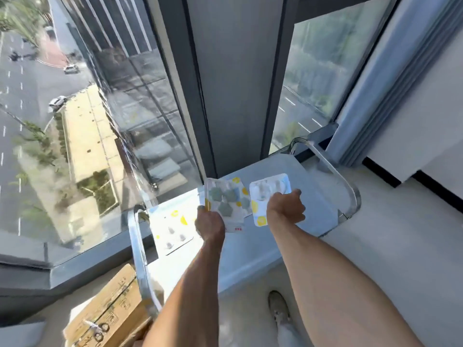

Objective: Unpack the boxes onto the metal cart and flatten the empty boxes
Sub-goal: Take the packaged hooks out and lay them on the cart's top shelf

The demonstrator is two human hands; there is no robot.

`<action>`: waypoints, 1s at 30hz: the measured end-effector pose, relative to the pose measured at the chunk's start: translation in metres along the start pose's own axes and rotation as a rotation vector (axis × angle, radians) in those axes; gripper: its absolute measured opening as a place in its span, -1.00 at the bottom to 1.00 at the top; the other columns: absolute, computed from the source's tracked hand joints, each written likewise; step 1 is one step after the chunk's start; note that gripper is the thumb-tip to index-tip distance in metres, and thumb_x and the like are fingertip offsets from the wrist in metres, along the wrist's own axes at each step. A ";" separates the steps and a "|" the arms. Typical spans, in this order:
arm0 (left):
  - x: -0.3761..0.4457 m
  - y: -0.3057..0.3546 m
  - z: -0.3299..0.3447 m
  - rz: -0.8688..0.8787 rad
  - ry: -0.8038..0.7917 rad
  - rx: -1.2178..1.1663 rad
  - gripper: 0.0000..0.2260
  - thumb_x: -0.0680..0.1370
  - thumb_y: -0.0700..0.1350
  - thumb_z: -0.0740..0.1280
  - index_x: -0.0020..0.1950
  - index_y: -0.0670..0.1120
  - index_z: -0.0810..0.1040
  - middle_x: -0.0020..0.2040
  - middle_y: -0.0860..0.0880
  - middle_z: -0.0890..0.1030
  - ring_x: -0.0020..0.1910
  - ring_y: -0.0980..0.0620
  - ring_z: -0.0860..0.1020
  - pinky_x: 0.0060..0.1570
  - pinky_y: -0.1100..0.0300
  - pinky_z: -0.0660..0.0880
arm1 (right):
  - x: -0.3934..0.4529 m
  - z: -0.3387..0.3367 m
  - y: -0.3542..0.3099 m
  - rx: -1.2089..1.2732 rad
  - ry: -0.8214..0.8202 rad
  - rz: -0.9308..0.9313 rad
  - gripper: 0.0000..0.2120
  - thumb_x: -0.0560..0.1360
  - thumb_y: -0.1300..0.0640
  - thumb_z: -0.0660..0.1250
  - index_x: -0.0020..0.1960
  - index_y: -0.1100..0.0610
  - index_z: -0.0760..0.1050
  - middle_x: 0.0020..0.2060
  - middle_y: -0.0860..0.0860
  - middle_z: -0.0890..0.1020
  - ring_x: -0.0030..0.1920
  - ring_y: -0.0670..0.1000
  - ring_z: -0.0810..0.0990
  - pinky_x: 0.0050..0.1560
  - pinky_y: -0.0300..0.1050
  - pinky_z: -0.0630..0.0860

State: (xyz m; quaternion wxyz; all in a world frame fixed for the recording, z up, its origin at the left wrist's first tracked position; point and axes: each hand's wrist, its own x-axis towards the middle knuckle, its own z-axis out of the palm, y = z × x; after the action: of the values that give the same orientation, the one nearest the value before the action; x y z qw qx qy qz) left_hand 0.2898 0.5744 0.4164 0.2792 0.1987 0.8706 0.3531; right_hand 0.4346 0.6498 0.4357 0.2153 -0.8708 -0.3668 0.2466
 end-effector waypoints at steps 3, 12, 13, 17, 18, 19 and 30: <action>0.003 0.022 0.080 -0.065 -0.009 0.025 -0.89 0.47 -0.35 0.14 -0.13 -0.15 0.36 -0.20 -0.17 0.46 -0.08 -0.21 0.51 -0.19 0.12 0.26 | 0.077 0.013 0.003 -0.123 -0.013 -0.083 -0.71 0.46 0.20 0.20 0.18 0.16 0.41 -0.03 0.18 0.63 0.06 0.21 0.51 -0.05 0.02 0.29; 0.050 0.054 0.232 -0.137 0.041 0.071 -0.92 0.47 -0.36 0.16 -0.15 -0.21 0.37 -0.21 -0.21 0.49 -0.10 -0.27 0.52 -0.20 0.06 0.30 | 0.221 0.072 -0.005 -0.237 -0.037 -0.191 -0.67 0.41 0.24 0.23 0.17 0.19 0.44 -0.01 0.18 0.63 0.04 0.22 0.53 -0.02 0.03 0.37; 0.055 0.053 0.236 -0.152 0.048 0.085 -0.93 0.48 -0.35 0.16 -0.13 -0.22 0.37 -0.17 -0.26 0.52 -0.07 -0.28 0.52 -0.18 0.04 0.31 | 0.226 0.079 -0.007 -0.240 -0.047 -0.191 -0.68 0.41 0.24 0.22 0.16 0.19 0.44 -0.01 0.18 0.63 0.05 0.22 0.53 -0.02 0.03 0.37; 0.067 0.051 0.244 -0.230 0.086 0.254 -0.91 0.53 -0.27 0.17 -0.01 -0.21 0.44 0.00 -0.25 0.56 0.02 -0.25 0.54 -0.11 0.04 0.35 | 0.246 0.109 -0.014 -0.274 -0.106 -0.189 -0.67 0.44 0.22 0.22 0.20 0.19 0.42 0.02 0.17 0.61 0.08 0.22 0.52 0.01 0.04 0.38; 0.068 0.050 0.243 -0.234 0.084 0.340 -0.87 0.53 -0.23 0.18 0.03 -0.21 0.47 0.03 -0.22 0.55 0.04 -0.23 0.54 -0.10 0.04 0.38 | 0.248 0.112 -0.014 -0.279 -0.113 -0.190 -0.67 0.44 0.22 0.22 0.20 0.20 0.42 0.02 0.17 0.61 0.09 0.22 0.52 0.02 0.04 0.38; 0.071 0.048 0.243 -0.232 0.074 0.421 -0.84 0.53 -0.20 0.19 0.06 -0.20 0.50 0.05 -0.19 0.53 0.04 -0.21 0.54 -0.09 0.04 0.40 | 0.251 0.116 -0.014 -0.284 -0.120 -0.190 -0.68 0.45 0.22 0.22 0.20 0.21 0.42 0.03 0.18 0.61 0.09 0.22 0.52 0.02 0.05 0.39; 0.078 0.038 0.250 -0.177 -0.021 0.645 -0.85 0.48 -0.04 0.29 -0.06 -0.11 0.52 -0.03 -0.11 0.56 -0.05 -0.14 0.56 -0.13 0.09 0.38 | 0.254 0.144 -0.011 -0.373 -0.185 -0.119 -0.56 0.44 0.17 0.28 0.30 0.21 0.36 0.24 0.23 0.43 0.23 0.24 0.39 0.20 0.08 0.30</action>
State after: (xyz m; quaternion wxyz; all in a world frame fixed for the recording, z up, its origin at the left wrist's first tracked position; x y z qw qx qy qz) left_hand 0.3924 0.7680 0.2687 0.2407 0.2040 0.9484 0.0316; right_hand 0.4988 0.8735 0.2600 0.0300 -0.8459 -0.4752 0.2402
